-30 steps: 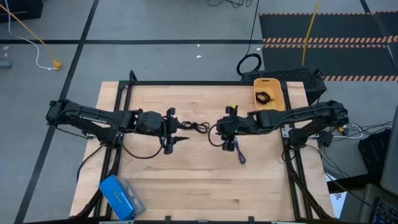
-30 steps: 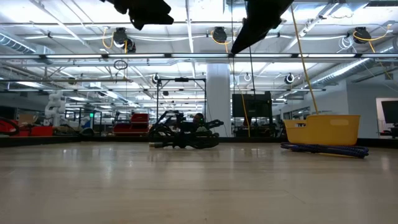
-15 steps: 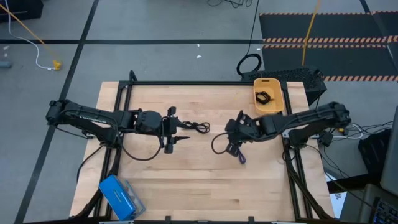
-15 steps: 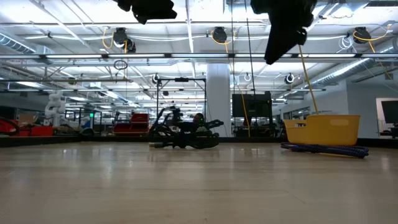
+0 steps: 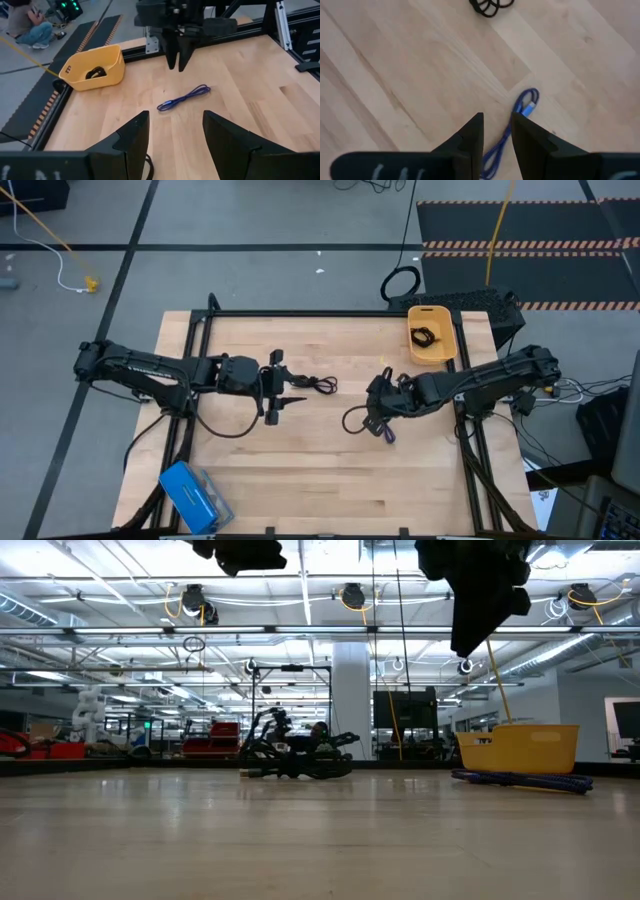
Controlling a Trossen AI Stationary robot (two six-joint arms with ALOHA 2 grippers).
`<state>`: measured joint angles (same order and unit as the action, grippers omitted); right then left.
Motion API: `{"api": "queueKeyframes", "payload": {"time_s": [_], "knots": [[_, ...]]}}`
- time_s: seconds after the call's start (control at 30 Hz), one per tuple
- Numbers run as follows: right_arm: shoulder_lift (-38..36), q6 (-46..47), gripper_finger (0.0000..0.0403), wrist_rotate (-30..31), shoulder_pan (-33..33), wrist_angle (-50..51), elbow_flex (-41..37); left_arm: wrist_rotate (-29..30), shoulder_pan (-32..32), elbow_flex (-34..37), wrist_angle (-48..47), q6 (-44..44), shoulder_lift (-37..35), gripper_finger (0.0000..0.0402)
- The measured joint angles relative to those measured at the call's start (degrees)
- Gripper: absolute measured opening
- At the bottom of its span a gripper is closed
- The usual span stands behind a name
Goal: Pick and place USB-C Cables
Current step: Put the purple charger cable into the yellow bin
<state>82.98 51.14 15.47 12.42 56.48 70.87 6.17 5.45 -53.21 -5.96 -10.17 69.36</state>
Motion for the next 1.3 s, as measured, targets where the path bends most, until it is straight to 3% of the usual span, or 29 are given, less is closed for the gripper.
{"api": "queueKeyframes", "payload": {"time_s": [0.5, 0.83, 1.1, 1.3], "knots": [[7.13, 4.79, 0.0089, -5.24, 0.44, 3.29, 0.00, 0.00, -0.18, 0.00, -0.63, 2.48, 0.00, 0.0189], [15.91, 3.64, 0.0123, -9.48, -1.12, 3.10, 0.00, 0.00, -0.18, 0.00, -0.79, 1.67, 0.00, 0.0189], [20.03, 0.76, 0.0145, -9.26, -2.23, 3.55, -0.02, 0.00, -0.18, 0.00, -0.72, -0.11, 0.00, 0.0189], [19.89, -0.85, 0.0151, -5.24, -2.62, 2.35, -3.13, 0.00, -0.18, 0.00, -0.57, -0.44, 0.00, 0.0189]]}}
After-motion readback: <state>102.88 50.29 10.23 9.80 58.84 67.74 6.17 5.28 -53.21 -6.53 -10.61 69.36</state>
